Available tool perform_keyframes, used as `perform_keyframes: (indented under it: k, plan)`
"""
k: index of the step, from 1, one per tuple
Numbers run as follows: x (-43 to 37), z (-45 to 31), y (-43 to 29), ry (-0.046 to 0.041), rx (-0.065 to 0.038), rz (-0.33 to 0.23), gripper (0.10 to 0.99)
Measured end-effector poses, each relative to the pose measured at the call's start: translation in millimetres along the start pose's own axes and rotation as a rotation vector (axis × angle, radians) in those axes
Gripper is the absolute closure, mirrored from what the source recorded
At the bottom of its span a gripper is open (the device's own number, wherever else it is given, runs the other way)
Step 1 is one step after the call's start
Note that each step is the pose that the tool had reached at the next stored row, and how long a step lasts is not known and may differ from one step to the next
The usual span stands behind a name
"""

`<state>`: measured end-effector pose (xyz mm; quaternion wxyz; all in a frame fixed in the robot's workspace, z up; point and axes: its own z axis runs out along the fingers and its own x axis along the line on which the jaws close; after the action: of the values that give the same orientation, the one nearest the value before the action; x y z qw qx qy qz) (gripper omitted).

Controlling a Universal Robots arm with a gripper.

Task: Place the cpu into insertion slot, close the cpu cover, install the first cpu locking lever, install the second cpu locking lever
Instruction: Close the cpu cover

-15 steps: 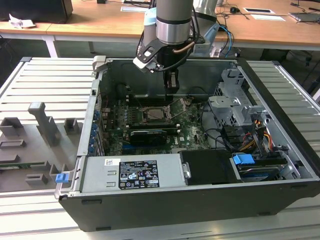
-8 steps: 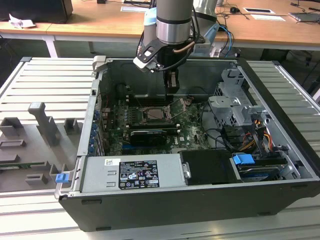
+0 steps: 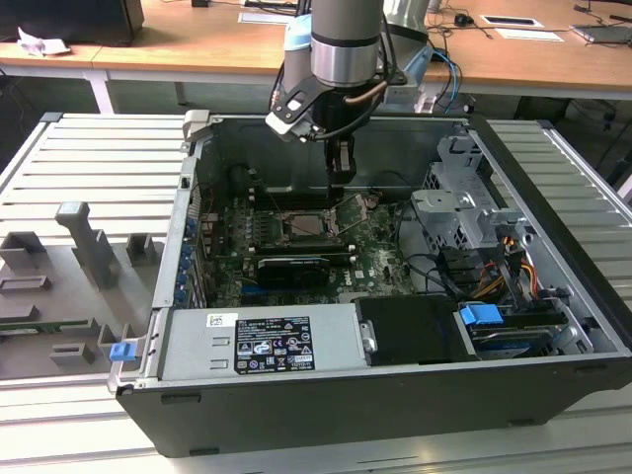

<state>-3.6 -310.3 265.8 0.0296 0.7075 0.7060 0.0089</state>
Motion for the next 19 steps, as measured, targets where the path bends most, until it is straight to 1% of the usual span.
perform_keyframes:
  k: [5, 19]
  plan:
    - [1.2, 0.2, 4.8, 0.0000, 0.000, 0.000, 0.980]
    - [3.3, 0.6, 12.8, 0.0000, 0.000, 0.000, 0.980]
